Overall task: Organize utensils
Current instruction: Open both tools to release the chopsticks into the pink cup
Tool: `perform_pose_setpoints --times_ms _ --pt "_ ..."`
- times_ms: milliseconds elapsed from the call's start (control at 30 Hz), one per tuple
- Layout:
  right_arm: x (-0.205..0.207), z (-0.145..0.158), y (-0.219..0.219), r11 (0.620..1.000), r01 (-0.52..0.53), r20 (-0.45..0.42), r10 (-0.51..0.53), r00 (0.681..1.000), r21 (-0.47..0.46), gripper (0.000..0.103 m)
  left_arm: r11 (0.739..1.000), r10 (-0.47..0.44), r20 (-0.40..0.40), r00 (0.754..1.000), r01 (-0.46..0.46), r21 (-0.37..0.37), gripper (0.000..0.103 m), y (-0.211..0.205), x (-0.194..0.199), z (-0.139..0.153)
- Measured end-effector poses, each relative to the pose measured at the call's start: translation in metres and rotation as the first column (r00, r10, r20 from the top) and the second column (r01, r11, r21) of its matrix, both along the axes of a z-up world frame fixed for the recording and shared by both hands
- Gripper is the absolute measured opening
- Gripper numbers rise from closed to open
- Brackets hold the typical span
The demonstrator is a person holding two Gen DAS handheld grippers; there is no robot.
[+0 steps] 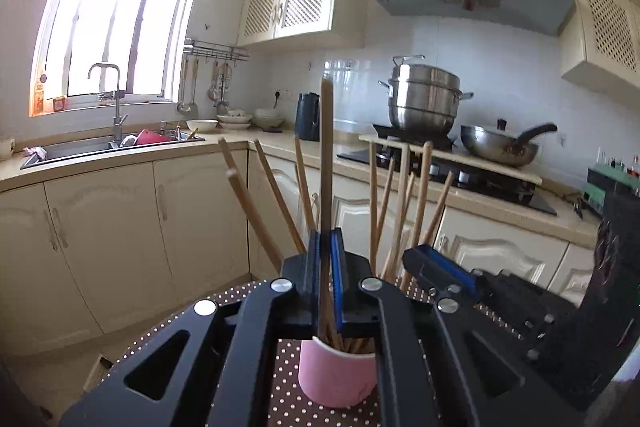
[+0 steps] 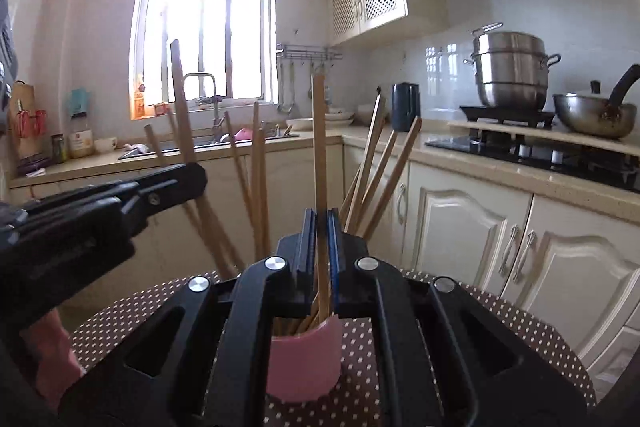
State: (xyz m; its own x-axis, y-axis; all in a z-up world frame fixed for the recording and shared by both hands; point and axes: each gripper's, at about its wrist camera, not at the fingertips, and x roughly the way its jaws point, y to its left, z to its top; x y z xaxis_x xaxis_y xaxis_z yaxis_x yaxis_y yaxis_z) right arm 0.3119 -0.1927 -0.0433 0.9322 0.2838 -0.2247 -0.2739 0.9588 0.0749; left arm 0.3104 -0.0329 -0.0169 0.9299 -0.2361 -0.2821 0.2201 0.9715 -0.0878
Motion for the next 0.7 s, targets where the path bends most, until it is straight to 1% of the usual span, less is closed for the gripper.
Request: perform_pose_setpoints --times_ms 67,133,167,233,267,300,333,367,467,567,700 --pt "0.000 0.000 -0.007 0.999 -0.021 -0.039 0.022 0.999 0.029 0.007 1.000 0.007 -0.010 1.000 -0.006 0.020 0.006 -0.004 0.000 -0.005" --pt "0.002 -0.001 -0.013 0.999 -0.006 -0.078 0.010 0.997 0.051 0.008 1.000 0.010 -0.023 1.000 -0.010 0.025 0.006 -0.005 0.001 -0.009" --pt "0.002 0.000 -0.016 0.998 0.001 -0.087 0.004 0.996 0.057 0.011 1.000 0.011 -0.033 0.999 -0.010 0.026 0.006 -0.005 0.002 -0.012" --pt "-0.003 0.000 -0.023 0.997 0.032 -0.088 -0.026 0.996 0.072 0.036 1.000 0.006 -0.049 0.999 -0.004 0.030 0.007 -0.005 0.003 -0.015" --pt "-0.006 0.000 -0.026 0.996 0.052 -0.076 -0.046 0.996 0.079 0.067 0.999 0.005 -0.059 0.998 -0.003 0.037 0.008 -0.007 0.003 -0.017" --pt "-0.011 0.001 -0.030 0.994 0.072 -0.056 -0.067 0.996 0.086 0.070 0.999 0.008 -0.066 0.998 -0.005 0.044 0.014 -0.007 0.003 -0.019" --pt "-0.014 0.002 -0.033 0.993 0.082 -0.047 -0.078 0.996 0.083 0.070 0.999 0.011 -0.070 0.998 -0.007 0.047 0.019 -0.007 0.002 -0.021" --pt "-0.016 0.003 -0.035 0.993 0.086 -0.045 -0.083 0.996 0.078 0.070 0.999 0.012 -0.069 0.998 -0.009 0.047 0.027 -0.007 0.001 -0.023" --pt "-0.023 0.005 -0.042 0.991 0.100 -0.046 -0.096 0.994 0.094 0.070 0.998 0.010 -0.067 0.998 -0.006 0.060 0.027 -0.008 -0.004 -0.025" --pt "-0.028 0.007 -0.045 0.990 0.108 -0.050 -0.103 0.993 0.094 0.070 0.998 0.014 -0.060 0.998 -0.010 0.067 0.036 -0.008 -0.009 -0.025" --pt "-0.030 0.007 -0.047 0.990 0.113 -0.069 -0.108 0.992 0.087 0.071 0.997 0.024 -0.052 0.998 -0.020 0.074 0.041 -0.009 -0.017 -0.025"
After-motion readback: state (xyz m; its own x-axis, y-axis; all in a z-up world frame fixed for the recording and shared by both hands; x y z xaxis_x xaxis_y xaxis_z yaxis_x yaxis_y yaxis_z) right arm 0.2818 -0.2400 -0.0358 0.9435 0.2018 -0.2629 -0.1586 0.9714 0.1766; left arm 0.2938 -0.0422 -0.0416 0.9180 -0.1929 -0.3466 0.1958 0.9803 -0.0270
